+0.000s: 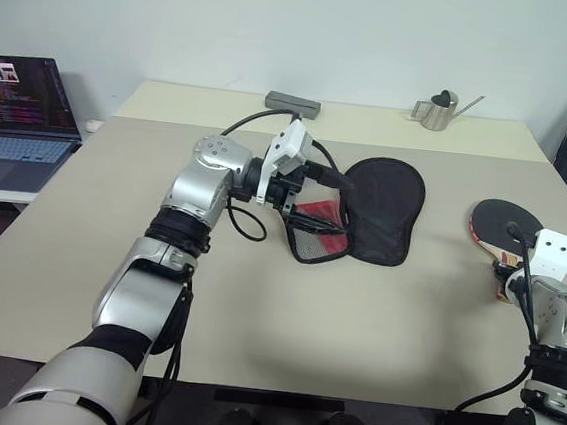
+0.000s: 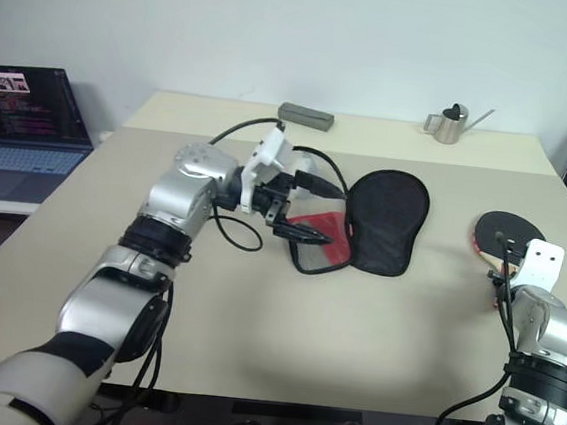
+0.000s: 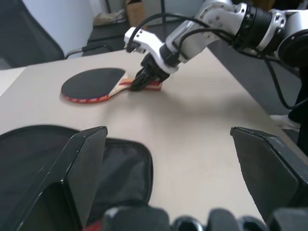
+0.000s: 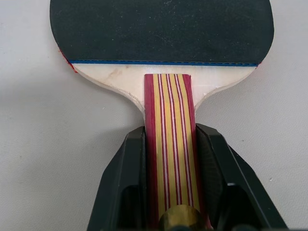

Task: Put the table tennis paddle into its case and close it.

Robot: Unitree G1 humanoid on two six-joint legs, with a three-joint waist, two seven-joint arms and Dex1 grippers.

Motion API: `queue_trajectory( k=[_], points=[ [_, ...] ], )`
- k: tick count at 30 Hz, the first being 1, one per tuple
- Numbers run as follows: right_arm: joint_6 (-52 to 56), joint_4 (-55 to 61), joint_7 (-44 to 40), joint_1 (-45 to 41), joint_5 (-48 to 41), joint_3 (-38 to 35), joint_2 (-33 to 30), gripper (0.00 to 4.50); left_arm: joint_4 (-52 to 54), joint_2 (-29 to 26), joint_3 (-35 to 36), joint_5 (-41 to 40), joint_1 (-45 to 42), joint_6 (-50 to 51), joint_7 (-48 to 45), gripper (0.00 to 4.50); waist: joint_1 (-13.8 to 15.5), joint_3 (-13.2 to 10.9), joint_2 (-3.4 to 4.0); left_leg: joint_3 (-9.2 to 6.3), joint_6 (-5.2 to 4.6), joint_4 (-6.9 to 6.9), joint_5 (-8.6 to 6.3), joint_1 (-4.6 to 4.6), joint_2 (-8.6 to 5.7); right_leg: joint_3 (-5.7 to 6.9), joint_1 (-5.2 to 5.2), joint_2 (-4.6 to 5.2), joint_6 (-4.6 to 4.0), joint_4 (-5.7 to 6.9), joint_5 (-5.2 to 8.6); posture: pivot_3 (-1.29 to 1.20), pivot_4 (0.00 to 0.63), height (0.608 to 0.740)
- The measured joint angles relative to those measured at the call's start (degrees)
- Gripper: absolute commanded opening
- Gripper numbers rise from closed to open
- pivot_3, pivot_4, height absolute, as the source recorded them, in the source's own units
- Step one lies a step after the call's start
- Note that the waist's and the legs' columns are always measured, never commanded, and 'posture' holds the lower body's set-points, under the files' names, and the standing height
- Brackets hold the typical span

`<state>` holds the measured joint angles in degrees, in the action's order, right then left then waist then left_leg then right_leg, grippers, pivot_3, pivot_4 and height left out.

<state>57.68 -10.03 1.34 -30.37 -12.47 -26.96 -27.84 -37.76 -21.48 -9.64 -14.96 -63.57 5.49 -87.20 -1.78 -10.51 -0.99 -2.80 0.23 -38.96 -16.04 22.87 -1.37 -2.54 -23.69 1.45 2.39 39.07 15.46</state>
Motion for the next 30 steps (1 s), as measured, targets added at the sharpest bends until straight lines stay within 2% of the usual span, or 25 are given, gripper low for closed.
queue_trajectory(
  k=[5, 10, 14, 18, 24, 30],
  points=[
    [0.3, 1.3, 2.1, 0.0, 0.1, 0.0, 0.7, 1.09, 0.6, -3.2, 1.1, 0.0, 1.5, 0.2, 1.1, 4.5, 0.0, 0.0, 0.01, -0.01, 0.0, 0.0, 0.0, 0.02, 0.0, 0.0, -0.02, 0.01, 0.0, 0.0, 0.0, 0.0, 0.15, 0.74],
    [5.5, 10.5, 4.6, -1.0, -0.2, 0.2, 3.5, 1.09, 3.3, -6.4, 2.5, 0.0, 4.5, 0.6, 2.2, 4.5, -0.4, 0.0, 0.03, 0.03, 0.01, 0.04, 0.0, 0.07, 0.02, -0.08, -0.17, 0.0, 0.0, 0.05, 0.0, 0.0, 0.15, 0.74],
    [11.3, 20.1, 5.6, -6.0, -1.2, 1.8, 7.8, 1.09, 5.9, -8.6, 3.1, -0.4, 6.7, 1.7, 2.1, 4.5, -1.2, 0.0, 0.06, 0.04, 0.01, 0.04, 0.01, 0.07, 0.05, -0.1, -0.24, -0.02, -0.01, 0.13, 0.0, 0.0, 0.15, 0.74],
    [15.3, 24.7, 6.3, -10.4, -2.2, 4.6, 11.8, 1.09, 5.8, -10.1, 3.7, -0.3, 6.9, 1.7, 2.8, 4.5, -1.2, 0.0, 0.07, 0.01, 0.01, 0.04, 0.0, 0.1, 0.04, -0.05, -0.26, -0.02, -0.01, 0.12, 0.0, 0.0, 0.15, 0.74],
    [16.4, 24.7, 6.8, -12.0, -1.9, 10.4, 18.4, 1.09, 1.2, -12.5, 5.3, 0.6, 5.4, -0.2, 4.4, 4.5, -1.2, 0.0, 0.07, 0.02, 0.02, 0.04, 0.01, 0.21, 0.02, -0.05, -0.39, 0.01, -0.01, 0.12, 0.0, 0.0, 0.15, 0.74],
    [11.8, 19.6, 7.0, -12.0, 0.5, 15.0, 21.0, 1.09, -0.8, -14.1, 5.5, 1.0, 4.7, -1.9, 4.6, 4.5, -1.3, 0.0, 0.07, 0.02, 0.02, 0.05, 0.01, 0.21, 0.01, -0.03, -0.41, 0.02, -0.01, 0.11, 0.0, 0.0, 0.15, 0.74]
  ],
)
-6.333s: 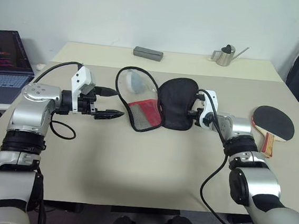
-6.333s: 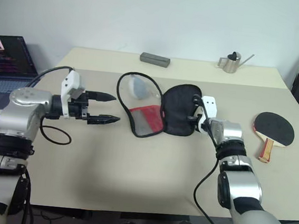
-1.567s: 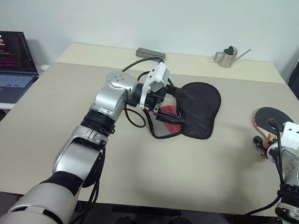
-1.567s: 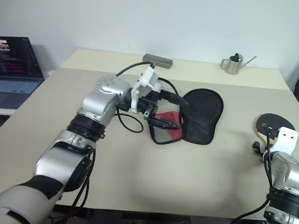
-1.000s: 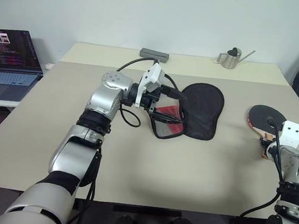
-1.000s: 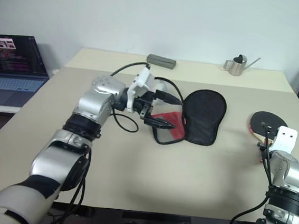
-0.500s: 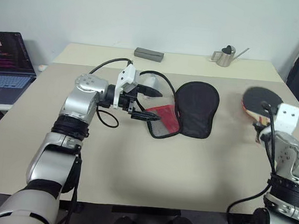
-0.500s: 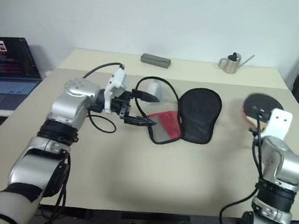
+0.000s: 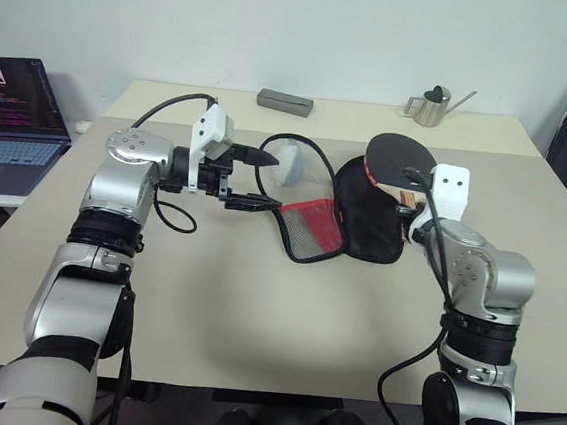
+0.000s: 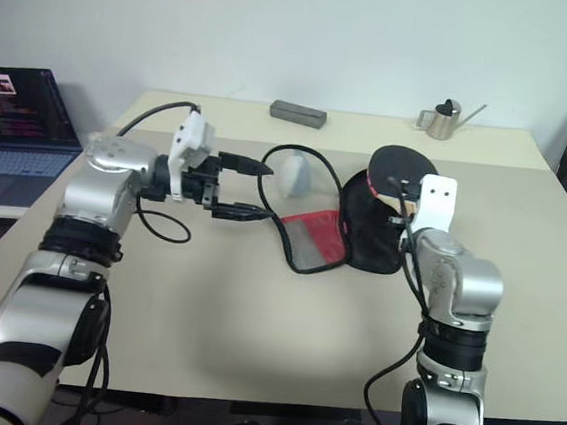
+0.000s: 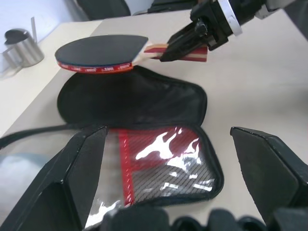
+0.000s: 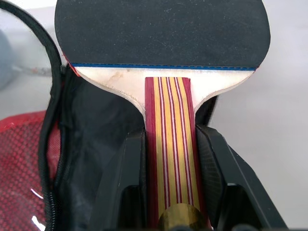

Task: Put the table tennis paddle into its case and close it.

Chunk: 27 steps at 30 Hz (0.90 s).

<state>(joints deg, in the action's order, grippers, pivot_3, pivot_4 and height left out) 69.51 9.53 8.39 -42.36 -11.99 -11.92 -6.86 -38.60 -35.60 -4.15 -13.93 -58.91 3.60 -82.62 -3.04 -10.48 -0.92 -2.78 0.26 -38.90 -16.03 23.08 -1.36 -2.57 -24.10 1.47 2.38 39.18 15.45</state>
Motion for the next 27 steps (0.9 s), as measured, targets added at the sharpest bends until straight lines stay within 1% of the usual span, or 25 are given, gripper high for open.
queue_trajectory(
  k=[4, 9, 16, 27],
  points=[
    [-3.9, -3.9, 0.0, 0.0, 1.8, 1.9, 0.6, 1.09, -0.1, -0.5, 0.2, 0.0, 0.1, -0.2, 0.4, 4.5, -0.1, 0.0, 0.0, 0.0, 0.0, 0.01, 0.0, 0.0, 0.0, 0.0, 0.0, 0.0, 0.0, 0.0, 0.0, 0.0, 0.15, 0.74],
    [-7.5, -9.5, 0.4, -0.1, 3.0, 2.5, 2.3, 1.09, -0.1, -0.5, 0.2, 0.0, 0.1, -0.2, 0.8, 4.5, -0.2, 0.0, 0.0, 0.0, 0.0, 0.01, 0.0, 0.0, 0.01, 0.0, -0.03, 0.0, 0.0, 0.03, 0.0, 0.0, 0.15, 0.74],
    [-11.6, -14.3, 2.1, -1.4, 4.9, 3.9, 6.7, 1.09, 0.0, -0.5, 0.2, 0.0, 0.2, -0.2, 0.9, 4.5, -0.4, 0.0, 0.0, 0.0, 0.02, 0.02, 0.01, -0.02, 0.02, -0.01, -0.07, 0.0, 0.0, 0.14, 0.0, 0.0, 0.15, 0.74],
    [-13.3, -15.6, 3.7, -1.4, 6.7, 4.2, 9.1, 1.09, 0.0, -0.5, 0.2, 0.0, 0.5, -0.2, 1.0, 4.5, -0.4, 0.0, 0.0, 0.0, 0.03, 0.01, 0.02, -0.03, 0.01, -0.01, -0.11, 0.0, 0.0, 0.27, 0.0, 0.0, 0.15, 0.74]
  ],
)
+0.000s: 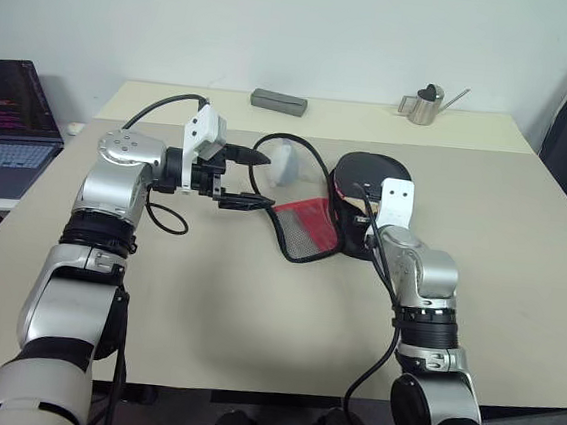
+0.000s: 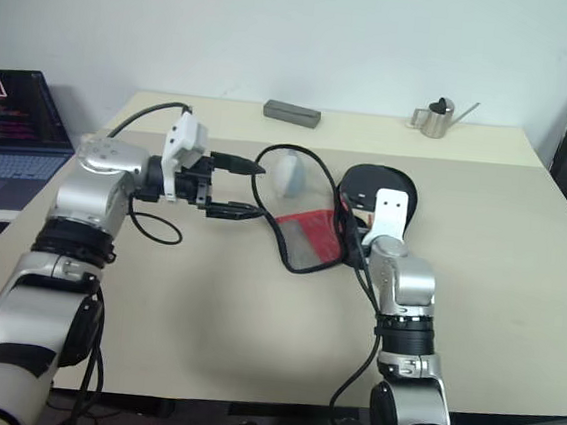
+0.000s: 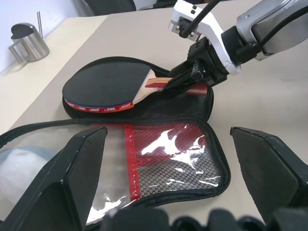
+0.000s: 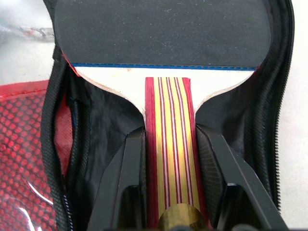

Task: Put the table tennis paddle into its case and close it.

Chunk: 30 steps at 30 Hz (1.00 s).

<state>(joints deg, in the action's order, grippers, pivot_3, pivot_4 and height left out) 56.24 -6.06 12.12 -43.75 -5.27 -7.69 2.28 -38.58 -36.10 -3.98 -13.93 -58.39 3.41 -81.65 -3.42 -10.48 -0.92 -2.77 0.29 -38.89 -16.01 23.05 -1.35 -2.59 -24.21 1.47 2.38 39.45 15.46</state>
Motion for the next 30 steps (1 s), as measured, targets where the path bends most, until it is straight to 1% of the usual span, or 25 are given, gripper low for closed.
queue_trajectory(
  k=[12, 14, 15, 18, 19, 20, 22, 27, 30],
  points=[
    [-2.0, -2.1, 0.0, 0.2, 1.8, 0.8, -0.4, 1.09, 0.0, 0.0, 0.0, 0.0, 0.0, 0.0, 0.1, 4.5, 0.0, 0.0, 0.0, 0.0, 0.01, 0.0, 0.0, -0.01, 0.0, -0.01, -0.01, -0.01, 0.0, 0.02, 0.0, 0.0, 0.15, 0.74],
    [-2.0, -2.5, -0.5, 0.3, 1.8, 0.9, -0.2, 1.83, 0.0, 0.0, 0.0, 0.0, 0.0, 0.0, 0.1, 4.5, 0.0, 0.0, 0.0, 0.0, 0.01, 0.0, 0.0, -0.01, 0.0, 0.0, -0.01, -0.01, 0.0, 0.02, 0.0, 0.0, 0.15, 0.74],
    [-2.1, -2.5, -0.6, 0.3, 1.8, 0.9, 0.1, 2.08, 0.0, 0.0, 0.0, 0.0, 0.0, 0.0, 0.1, 4.5, 0.0, 0.0, 0.0, 0.0, 0.01, 0.0, 0.01, -0.01, 0.0, -0.01, -0.01, -0.01, 0.0, 0.03, 0.0, 0.0, 0.15, 0.74],
    [-2.5, -2.2, -0.7, 0.3, 1.7, 0.9, 1.1, 3.05, 0.0, 0.0, 0.0, 0.0, 0.0, 0.0, 0.3, 4.5, 0.0, 0.0, 0.0, -0.01, 0.01, -0.01, 0.01, -0.02, 0.01, 0.0, -0.01, -0.01, 0.0, 0.05, 0.0, 0.0, 0.15, 0.74],
    [-2.4, -2.0, -0.7, 0.3, 1.7, 0.8, 1.5, 3.51, 0.0, 0.0, 0.0, 0.0, 0.0, 0.0, 0.3, 4.5, 0.0, 0.0, 0.0, 0.0, 0.01, -0.01, 0.01, -0.02, 0.01, -0.01, -0.01, -0.01, 0.0, 0.06, 0.0, 0.0, 0.15, 0.74],
    [-2.4, -1.7, -0.7, 0.3, 1.7, 0.8, 1.8, 3.73, 0.0, 0.0, 0.0, 0.0, 0.0, 0.0, 0.3, 4.5, 0.0, 0.0, 0.0, 0.0, 0.02, -0.01, 0.01, -0.02, 0.0, -0.01, -0.01, -0.01, 0.0, 0.06, 0.0, 0.0, 0.15, 0.74],
    [-1.9, -0.9, -0.9, 0.3, 1.6, 0.8, 2.3, 4.49, 0.0, 0.0, 0.0, 0.0, 0.0, 0.0, 0.4, 4.5, 0.0, 0.0, 0.0, -0.01, 0.02, -0.01, 0.01, -0.02, 0.0, 0.0, 0.0, -0.01, 0.0, 0.07, 0.0, 0.0, 0.15, 0.74],
    [0.9, 4.2, -2.5, 0.2, 0.5, 0.9, 2.3, 4.49, 0.0, 0.0, 0.1, 0.0, 0.0, 0.0, 1.0, 4.5, 0.0, 0.0, 0.0, -0.02, 0.02, -0.01, 0.01, -0.02, 0.0, 0.01, 0.0, -0.01, 0.0, 0.07, 0.0, 0.0, 0.15, 0.74],
    [4.0, 11.2, -6.0, -0.4, -2.2, 0.2, 0.0, 4.49, 0.1, 0.0, 0.8, -0.1, 0.0, 0.0, 1.4, 4.5, 0.0, 0.0, 0.0, -0.03, 0.02, -0.02, 0.01, -0.02, 0.0, 0.02, 0.0, 0.0, 0.0, 0.05, 0.0, 0.0, 0.15, 0.74]
  ],
)
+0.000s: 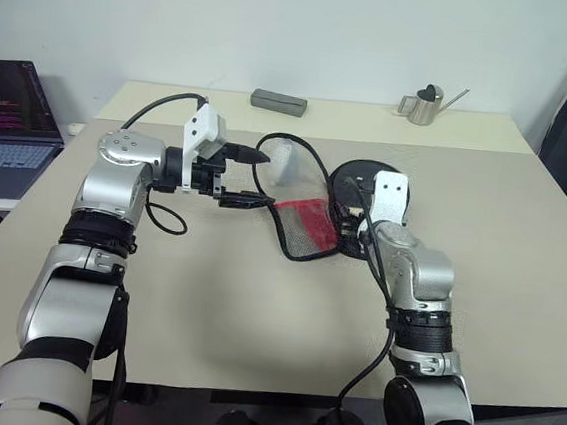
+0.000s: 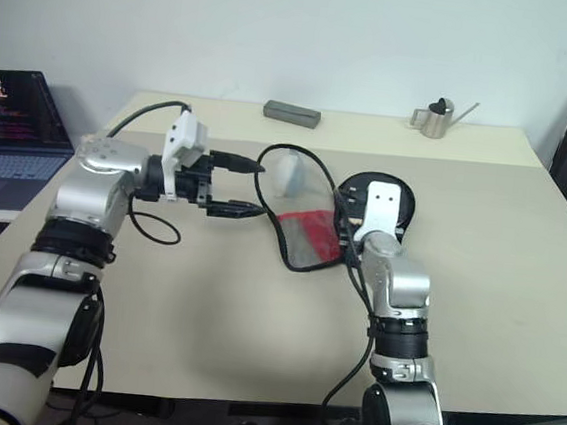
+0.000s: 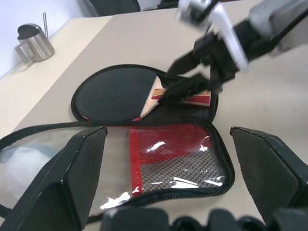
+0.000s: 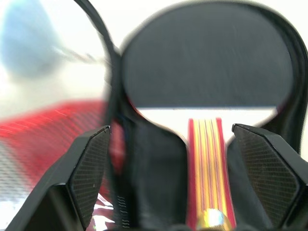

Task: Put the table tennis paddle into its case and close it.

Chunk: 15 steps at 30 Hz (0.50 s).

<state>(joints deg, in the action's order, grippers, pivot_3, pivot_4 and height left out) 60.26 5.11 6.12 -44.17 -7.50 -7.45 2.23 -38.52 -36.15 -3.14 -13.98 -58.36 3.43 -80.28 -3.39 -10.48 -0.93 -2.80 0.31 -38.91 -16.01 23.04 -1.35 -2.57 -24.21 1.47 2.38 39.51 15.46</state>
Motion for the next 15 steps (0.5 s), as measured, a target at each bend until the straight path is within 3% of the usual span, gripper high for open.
queue_trajectory(
  k=[5, 8, 15],
  points=[
    [3.2, 10.2, -8.6, -0.3, -5.7, -2.4, -8.9, 4.49, -0.1, -1.6, 1.4, 0.1, 1.8, 0.0, 2.3, 4.5, 0.1, 0.0, 0.0, -0.04, -0.01, 0.0, -0.01, 0.0, -0.01, 0.03, 0.04, 0.03, 0.0, -0.06, 0.0, 0.0, 0.15, 0.74],
    [5.0, 13.4, -16.4, 2.3, -9.4, -1.3, -17.4, 4.49, -0.1, -2.0, 1.5, 0.2, 2.5, -0.1, 3.1, 4.5, 0.2, 0.0, 0.0, -0.04, -0.02, 0.0, -0.01, 0.0, -0.01, 0.06, 0.08, 0.02, 0.0, -0.1, 0.0, 0.0, 0.15, 0.74],
    [6.9, 14.8, -30.7, 7.2, -16.3, -0.3, -31.7, 4.49, -0.2, -3.1, 2.6, 0.5, 5.2, -0.1, 4.8, 4.5, 0.1, 0.0, -0.02, -0.01, -0.04, 0.0, -0.02, 0.0, 0.03, 0.04, 0.11, 0.02, 0.0, -0.17, 0.0, 0.0, 0.15, 0.74]
  ],
)
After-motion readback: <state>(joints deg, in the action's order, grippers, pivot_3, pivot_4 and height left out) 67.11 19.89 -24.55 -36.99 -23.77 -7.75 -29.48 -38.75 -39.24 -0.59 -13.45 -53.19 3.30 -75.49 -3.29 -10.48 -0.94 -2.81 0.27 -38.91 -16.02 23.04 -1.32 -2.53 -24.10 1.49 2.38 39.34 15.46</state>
